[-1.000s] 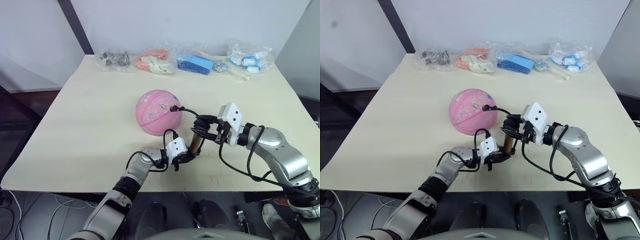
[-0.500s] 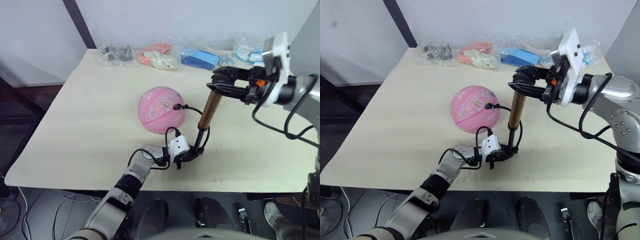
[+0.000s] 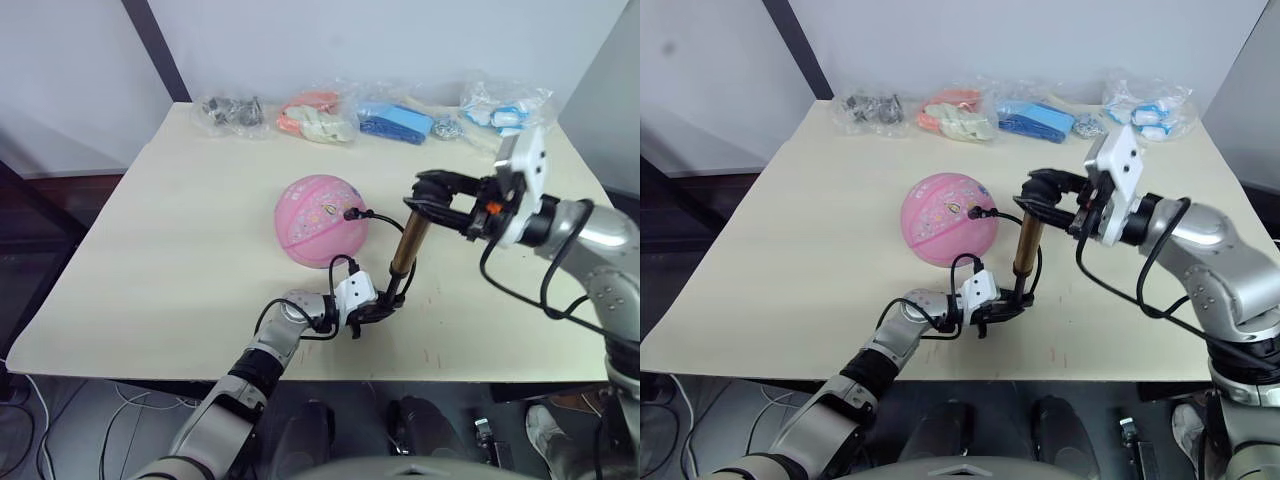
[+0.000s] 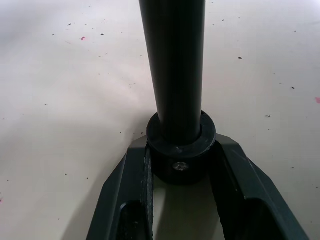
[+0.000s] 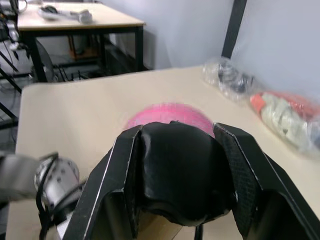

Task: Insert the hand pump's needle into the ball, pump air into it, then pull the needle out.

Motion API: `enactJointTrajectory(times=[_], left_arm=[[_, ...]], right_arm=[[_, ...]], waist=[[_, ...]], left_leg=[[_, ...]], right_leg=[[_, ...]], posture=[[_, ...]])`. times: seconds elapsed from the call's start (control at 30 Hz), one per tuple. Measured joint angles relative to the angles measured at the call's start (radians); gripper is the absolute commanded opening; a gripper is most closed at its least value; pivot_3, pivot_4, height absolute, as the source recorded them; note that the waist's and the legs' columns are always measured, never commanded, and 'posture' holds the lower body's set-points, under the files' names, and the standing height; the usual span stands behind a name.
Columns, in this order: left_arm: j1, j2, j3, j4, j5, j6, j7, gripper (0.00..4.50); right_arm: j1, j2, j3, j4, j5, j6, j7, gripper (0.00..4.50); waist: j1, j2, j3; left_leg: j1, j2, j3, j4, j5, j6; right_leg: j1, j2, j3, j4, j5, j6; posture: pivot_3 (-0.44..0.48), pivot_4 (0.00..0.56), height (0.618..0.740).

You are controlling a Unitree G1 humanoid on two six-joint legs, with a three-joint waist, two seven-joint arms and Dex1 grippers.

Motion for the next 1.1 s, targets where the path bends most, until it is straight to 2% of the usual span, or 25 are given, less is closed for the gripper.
enactJointTrajectory(times=[0.03, 0.2, 0.4, 0.57, 0.67, 0.8, 1.0, 1.1], left_arm=[[0.002, 0.0, 0.0, 0.003, 0.0, 0.0, 0.002, 1.07], [0.008, 0.003, 0.0, 0.005, 0.001, 0.004, 0.01, 1.07], [0.009, 0.004, 0.0, 0.005, 0.003, 0.006, 0.01, 1.07], [0.006, 0.0, 0.0, -0.002, -0.001, 0.003, 0.009, 1.07], [0.008, -0.003, 0.001, -0.015, -0.005, 0.003, 0.002, 1.07], [0.007, -0.006, 0.003, -0.024, -0.015, 0.003, -0.006, 1.07], [0.006, -0.008, 0.002, -0.038, -0.015, 0.006, -0.002, 1.07], [0.006, -0.006, 0.002, -0.039, -0.015, 0.01, -0.003, 1.07]], right_arm=[[0.043, 0.033, 0.031, 0.026, -0.038, -0.05, -0.001, 1.65], [0.128, 0.088, 0.182, 0.128, -0.214, -0.238, 0.005, 1.65], [0.134, 0.093, 0.198, 0.143, -0.249, -0.269, 0.026, 1.65], [0.036, 0.044, 0.144, 0.122, -0.175, -0.1, 0.045, 1.65], [-0.051, 0.014, 0.102, 0.104, -0.1, 0.016, 0.05, 1.65], [-0.209, -0.033, 0.005, 0.068, 0.025, 0.143, 0.051, 1.65], [-0.362, -0.094, -0.082, 0.061, 0.139, 0.264, 0.043, 1.65], [-0.371, -0.102, -0.082, 0.066, 0.153, 0.279, 0.036, 1.65]], waist=[[0.0, -0.003, -0.002], [-0.004, -0.004, -0.012], [-0.005, -0.003, -0.014], [-0.004, 0.004, -0.004], [0.002, 0.01, 0.005], [0.005, 0.012, 0.006], [0.005, 0.013, 0.01], [0.006, 0.013, 0.012]], left_leg=[[0.007, 0.001, -0.001, -0.001, 0.0, 0.0], [0.015, 0.003, -0.001, -0.005, 0.0, 0.0], [0.015, 0.003, -0.002, -0.005, 0.0, 0.0], [0.011, 0.002, -0.003, -0.005, 0.0, 0.0], [0.001, 0.0, -0.003, -0.003, 0.0, 0.0], [-0.013, -0.001, -0.004, -0.001, 0.0, 0.0], [-0.014, -0.002, -0.003, 0.0, 0.0, 0.0], [-0.016, -0.002, -0.003, 0.0, 0.0, 0.0]], right_leg=[[0.006, 0.0, -0.001, 0.0, -0.002, -0.003], [0.012, 0.001, -0.002, -0.001, -0.005, -0.007], [0.013, 0.001, -0.002, -0.001, -0.005, -0.007], [0.01, -0.001, -0.002, -0.001, -0.004, -0.006], [0.001, -0.001, -0.002, -0.001, -0.002, -0.003], [-0.011, -0.001, -0.003, 0.0, 0.001, -0.007], [-0.012, -0.003, -0.003, 0.0, 0.002, -0.006], [-0.013, -0.003, -0.003, 0.0, 0.002, -0.006]], posture=[[0.0, 0.15, 0.74], [0.0, 0.15, 0.74], [0.0, 0.15, 0.74], [0.0, 0.15, 0.74], [0.0, 0.15, 0.74], [0.0, 0.15, 0.74], [0.0, 0.15, 0.74], [0.0, 0.15, 0.74]])
